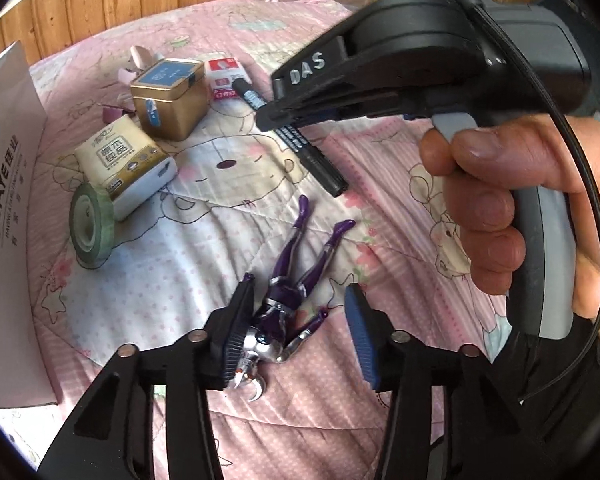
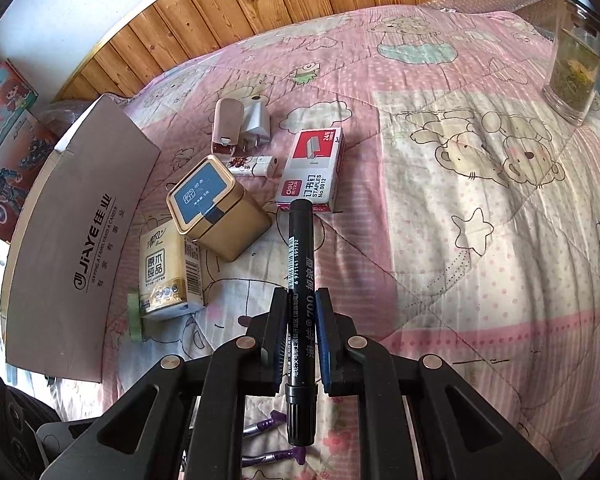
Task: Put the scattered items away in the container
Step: 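Grasp the purple figure with the left gripper while the right gripper grasps the black marker, then carry the figure with the left gripper while the right gripper carries the marker over the box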
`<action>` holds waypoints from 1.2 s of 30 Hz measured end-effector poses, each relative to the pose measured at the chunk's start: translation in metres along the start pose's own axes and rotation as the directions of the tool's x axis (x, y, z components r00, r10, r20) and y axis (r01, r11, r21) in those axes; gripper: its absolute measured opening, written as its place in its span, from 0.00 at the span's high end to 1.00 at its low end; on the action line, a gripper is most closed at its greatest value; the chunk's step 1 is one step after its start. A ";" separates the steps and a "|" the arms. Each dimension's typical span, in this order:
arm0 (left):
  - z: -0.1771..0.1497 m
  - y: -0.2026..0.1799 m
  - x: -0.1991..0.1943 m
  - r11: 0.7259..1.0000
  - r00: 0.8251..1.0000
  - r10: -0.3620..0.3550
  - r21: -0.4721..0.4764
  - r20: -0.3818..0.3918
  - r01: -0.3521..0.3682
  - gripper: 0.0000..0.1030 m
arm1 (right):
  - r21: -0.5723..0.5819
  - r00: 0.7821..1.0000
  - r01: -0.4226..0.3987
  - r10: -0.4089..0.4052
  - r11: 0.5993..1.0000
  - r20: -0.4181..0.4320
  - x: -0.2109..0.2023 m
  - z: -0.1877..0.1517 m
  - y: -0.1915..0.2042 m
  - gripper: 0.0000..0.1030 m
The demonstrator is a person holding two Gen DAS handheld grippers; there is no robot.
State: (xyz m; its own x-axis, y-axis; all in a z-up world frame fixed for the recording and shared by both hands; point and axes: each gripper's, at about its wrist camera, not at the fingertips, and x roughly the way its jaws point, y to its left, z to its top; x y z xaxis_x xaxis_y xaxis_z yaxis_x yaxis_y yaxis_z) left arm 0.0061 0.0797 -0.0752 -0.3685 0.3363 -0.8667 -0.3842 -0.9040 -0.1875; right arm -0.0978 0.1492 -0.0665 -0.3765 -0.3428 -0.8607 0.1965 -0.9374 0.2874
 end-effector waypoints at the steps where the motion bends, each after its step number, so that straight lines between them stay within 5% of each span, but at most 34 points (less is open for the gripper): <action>1: -0.001 -0.005 0.002 1.000 1.000 0.013 0.028 0.006 -0.014 0.37 | -0.002 1.000 -0.002 0.001 1.000 -0.002 0.001 0.000 0.001 0.86; 3: -0.003 -0.011 0.013 0.992 0.994 0.106 0.074 -0.014 -0.105 0.32 | -0.006 1.000 -0.002 0.002 1.000 -0.005 0.002 0.000 0.002 0.86; 5: -0.004 -0.015 0.014 0.987 0.992 0.125 0.099 0.003 -0.125 0.31 | -0.006 1.000 -0.002 0.002 1.000 -0.007 0.004 0.000 0.002 0.86; 8: 0.000 -0.007 0.007 0.990 0.992 0.129 0.046 0.008 -0.130 0.52 | -0.001 1.000 0.003 -0.003 1.000 -0.005 0.004 0.000 -0.001 0.86; 12: 0.003 0.013 -0.005 0.997 0.999 0.051 -0.056 0.002 -0.051 0.53 | 0.004 1.000 0.004 -0.004 1.000 -0.001 0.004 0.000 -0.003 0.86; 21: 0.007 0.032 -0.035 0.986 0.994 0.093 -0.147 0.053 -0.084 0.53 | 0.002 0.999 -0.014 0.014 1.000 0.029 -0.004 0.001 -0.002 0.86; 36: 0.024 0.059 -0.064 0.966 0.976 0.094 -0.256 0.199 -0.041 0.53 | -0.015 0.994 -0.077 0.078 0.997 0.078 -0.027 -0.002 0.010 0.86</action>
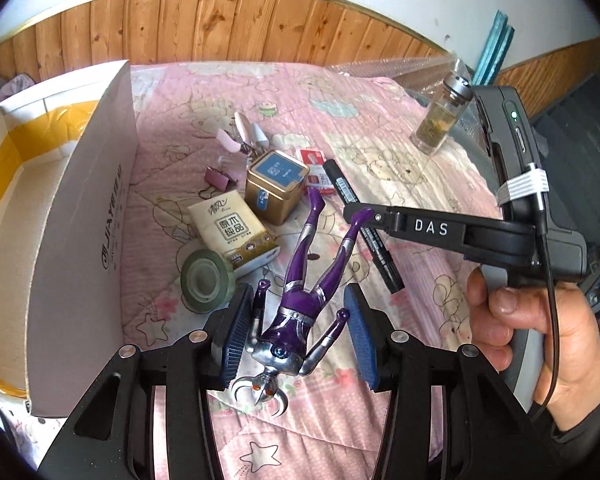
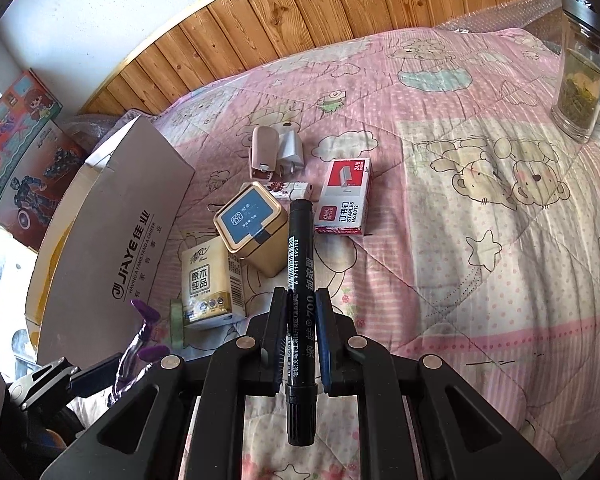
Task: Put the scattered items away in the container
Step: 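Carry the figure with the left gripper while the right gripper carries the marker over the box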
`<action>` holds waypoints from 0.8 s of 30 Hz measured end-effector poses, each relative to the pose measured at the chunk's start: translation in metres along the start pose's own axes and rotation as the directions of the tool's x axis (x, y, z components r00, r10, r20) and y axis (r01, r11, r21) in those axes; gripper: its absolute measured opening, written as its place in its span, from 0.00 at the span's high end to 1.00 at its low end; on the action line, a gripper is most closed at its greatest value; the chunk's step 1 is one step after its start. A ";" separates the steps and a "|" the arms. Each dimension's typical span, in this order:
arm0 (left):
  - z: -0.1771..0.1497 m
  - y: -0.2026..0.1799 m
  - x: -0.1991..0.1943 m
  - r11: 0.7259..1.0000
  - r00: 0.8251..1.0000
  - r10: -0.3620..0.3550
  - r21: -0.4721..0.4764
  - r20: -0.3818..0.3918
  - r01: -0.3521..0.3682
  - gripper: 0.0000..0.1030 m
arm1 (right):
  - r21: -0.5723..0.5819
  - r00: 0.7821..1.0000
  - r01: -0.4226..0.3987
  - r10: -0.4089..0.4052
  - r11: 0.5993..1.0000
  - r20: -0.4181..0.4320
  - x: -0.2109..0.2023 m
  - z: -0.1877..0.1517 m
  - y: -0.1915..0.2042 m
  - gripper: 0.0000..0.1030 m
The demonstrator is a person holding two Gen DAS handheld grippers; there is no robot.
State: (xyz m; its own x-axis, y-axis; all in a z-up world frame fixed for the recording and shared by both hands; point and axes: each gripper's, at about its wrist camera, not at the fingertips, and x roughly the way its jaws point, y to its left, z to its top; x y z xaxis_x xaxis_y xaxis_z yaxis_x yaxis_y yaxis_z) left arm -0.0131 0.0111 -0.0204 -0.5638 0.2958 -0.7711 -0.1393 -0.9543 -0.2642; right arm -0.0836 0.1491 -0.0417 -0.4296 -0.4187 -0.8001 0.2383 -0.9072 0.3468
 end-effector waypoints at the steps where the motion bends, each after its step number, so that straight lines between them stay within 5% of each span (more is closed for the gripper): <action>1: 0.001 0.001 -0.002 1.000 1.000 -0.003 -0.004 0.005 0.003 0.53 | 0.000 1.000 -0.004 0.004 1.000 0.003 -0.002 0.000 0.001 0.86; 24: 0.013 0.021 -0.040 0.996 0.996 -0.031 -0.076 0.088 0.038 0.53 | 0.001 0.999 -0.001 0.001 1.000 0.048 -0.050 -0.023 0.023 0.86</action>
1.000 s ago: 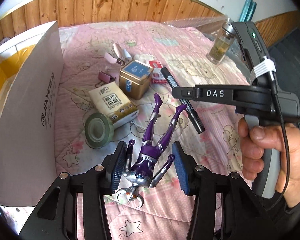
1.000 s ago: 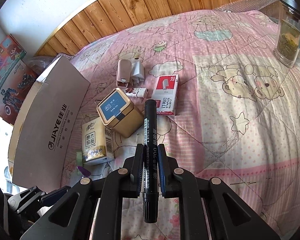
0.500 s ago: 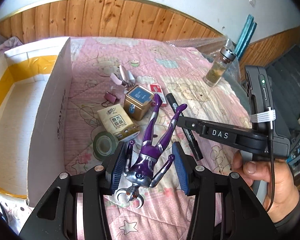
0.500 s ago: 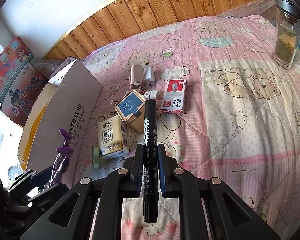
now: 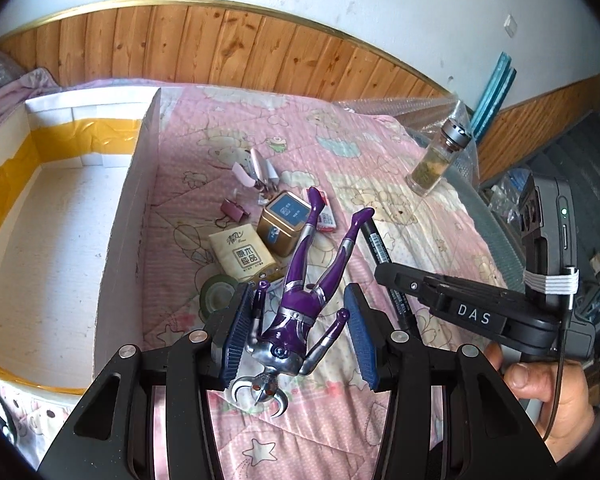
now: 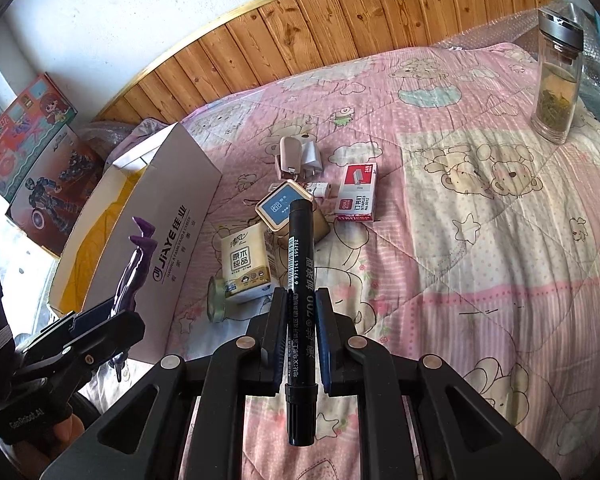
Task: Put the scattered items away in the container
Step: 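Carry the figure with the left gripper while the right gripper carries the marker over the box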
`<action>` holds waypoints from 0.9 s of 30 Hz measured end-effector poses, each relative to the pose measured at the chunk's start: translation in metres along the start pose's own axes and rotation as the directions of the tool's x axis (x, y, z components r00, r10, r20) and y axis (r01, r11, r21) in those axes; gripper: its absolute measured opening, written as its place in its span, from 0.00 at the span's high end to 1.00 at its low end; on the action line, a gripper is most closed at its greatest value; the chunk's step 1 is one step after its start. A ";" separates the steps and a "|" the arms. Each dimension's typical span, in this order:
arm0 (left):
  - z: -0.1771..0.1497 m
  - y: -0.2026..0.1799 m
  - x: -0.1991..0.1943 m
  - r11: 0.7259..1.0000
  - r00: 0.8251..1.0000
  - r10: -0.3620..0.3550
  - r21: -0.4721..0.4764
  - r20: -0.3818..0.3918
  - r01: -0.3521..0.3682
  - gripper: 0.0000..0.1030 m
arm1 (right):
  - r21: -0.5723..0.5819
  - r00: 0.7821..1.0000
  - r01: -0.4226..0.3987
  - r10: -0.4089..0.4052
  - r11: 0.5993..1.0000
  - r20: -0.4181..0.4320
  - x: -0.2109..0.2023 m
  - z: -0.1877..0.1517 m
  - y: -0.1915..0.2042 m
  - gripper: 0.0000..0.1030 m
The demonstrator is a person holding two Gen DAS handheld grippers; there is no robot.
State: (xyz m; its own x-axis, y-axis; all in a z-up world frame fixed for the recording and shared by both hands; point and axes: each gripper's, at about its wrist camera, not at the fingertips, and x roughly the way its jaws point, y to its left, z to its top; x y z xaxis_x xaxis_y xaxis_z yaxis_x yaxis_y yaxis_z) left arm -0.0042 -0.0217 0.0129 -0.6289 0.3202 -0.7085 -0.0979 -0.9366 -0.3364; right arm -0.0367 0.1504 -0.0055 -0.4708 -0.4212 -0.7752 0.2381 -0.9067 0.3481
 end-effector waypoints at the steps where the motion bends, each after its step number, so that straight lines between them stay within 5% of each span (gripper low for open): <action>1: 0.001 0.001 -0.001 1.000 1.000 -0.004 -0.002 0.002 0.004 0.53 | 0.001 1.000 0.000 0.000 1.000 0.001 -0.001 -0.001 0.002 0.86; 27: 0.012 0.049 -0.038 0.992 0.996 0.061 -0.117 0.060 -0.053 0.53 | -0.106 1.000 -0.030 0.031 0.994 0.006 -0.018 0.000 0.087 0.86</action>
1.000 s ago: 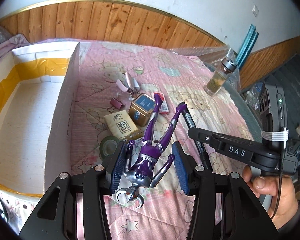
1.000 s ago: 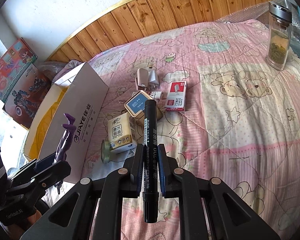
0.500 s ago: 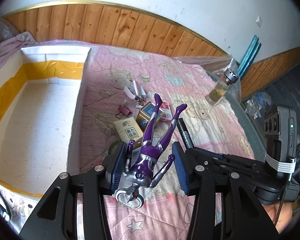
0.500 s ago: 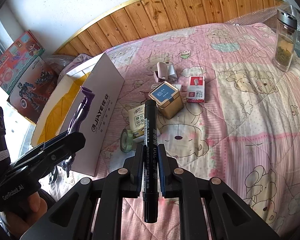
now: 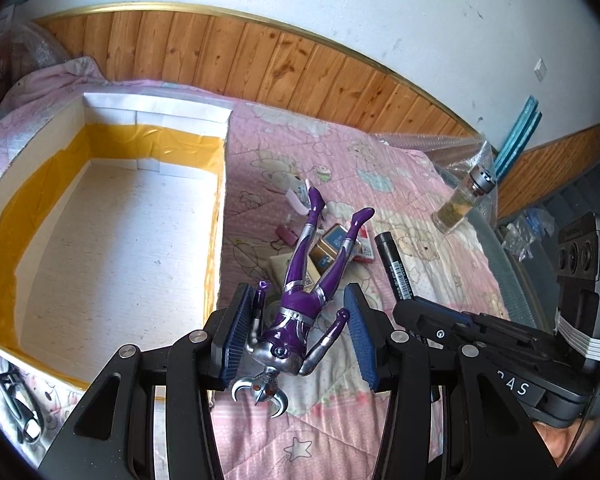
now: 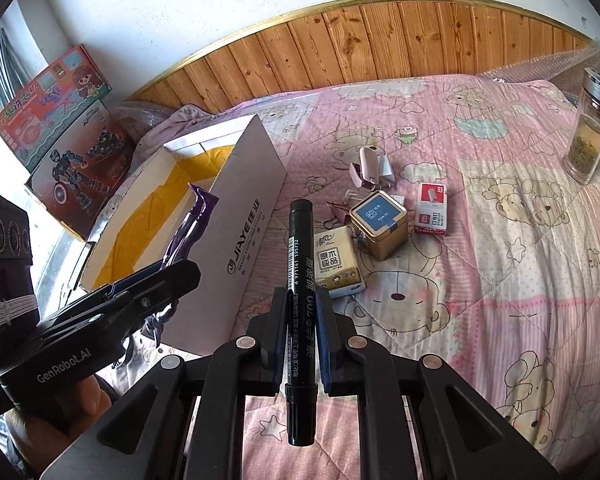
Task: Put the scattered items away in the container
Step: 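Carry the figure with the left gripper while the right gripper carries the marker over the box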
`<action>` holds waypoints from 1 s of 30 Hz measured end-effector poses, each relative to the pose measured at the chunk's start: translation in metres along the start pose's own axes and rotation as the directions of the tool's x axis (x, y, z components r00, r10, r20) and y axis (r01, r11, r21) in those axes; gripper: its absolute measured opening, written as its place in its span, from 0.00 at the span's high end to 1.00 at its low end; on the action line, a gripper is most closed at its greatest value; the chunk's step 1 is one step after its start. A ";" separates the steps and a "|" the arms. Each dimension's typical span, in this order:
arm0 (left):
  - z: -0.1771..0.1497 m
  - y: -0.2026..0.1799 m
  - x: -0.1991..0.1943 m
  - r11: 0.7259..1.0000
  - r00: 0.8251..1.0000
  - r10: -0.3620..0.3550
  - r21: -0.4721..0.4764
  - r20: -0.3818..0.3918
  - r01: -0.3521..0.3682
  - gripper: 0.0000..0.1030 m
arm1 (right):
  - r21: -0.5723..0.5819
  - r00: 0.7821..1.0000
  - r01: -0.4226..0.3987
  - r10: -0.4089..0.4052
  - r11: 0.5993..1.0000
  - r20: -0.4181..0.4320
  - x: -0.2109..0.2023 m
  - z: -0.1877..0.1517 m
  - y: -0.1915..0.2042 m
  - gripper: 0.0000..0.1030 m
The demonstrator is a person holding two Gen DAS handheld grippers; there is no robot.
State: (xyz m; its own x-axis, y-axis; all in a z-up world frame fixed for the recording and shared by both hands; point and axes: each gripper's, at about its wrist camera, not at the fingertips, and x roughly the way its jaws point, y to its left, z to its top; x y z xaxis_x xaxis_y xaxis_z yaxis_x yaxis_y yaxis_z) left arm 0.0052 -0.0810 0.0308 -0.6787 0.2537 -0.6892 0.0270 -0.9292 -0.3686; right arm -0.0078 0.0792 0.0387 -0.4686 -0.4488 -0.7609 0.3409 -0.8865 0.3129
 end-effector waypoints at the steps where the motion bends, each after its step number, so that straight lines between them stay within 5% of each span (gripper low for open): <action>1: 0.001 0.001 -0.001 1.000 1.000 0.000 -0.002 0.003 0.000 0.53 | -0.004 1.000 -0.002 0.002 1.000 0.001 0.000 0.001 0.003 0.86; 30: 0.025 0.036 -0.034 0.993 0.993 0.112 -0.046 0.043 -0.110 0.53 | -0.110 0.998 -0.055 0.058 0.992 0.019 -0.004 0.021 0.069 0.86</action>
State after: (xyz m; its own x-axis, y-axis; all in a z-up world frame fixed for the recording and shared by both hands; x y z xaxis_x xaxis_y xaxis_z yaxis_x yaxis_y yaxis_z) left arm 0.0110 -0.1298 0.0565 -0.7023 0.1364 -0.6987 0.1351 -0.9381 -0.3188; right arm 0.0009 0.0173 0.0756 -0.4638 -0.5012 -0.7305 0.4539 -0.8426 0.2899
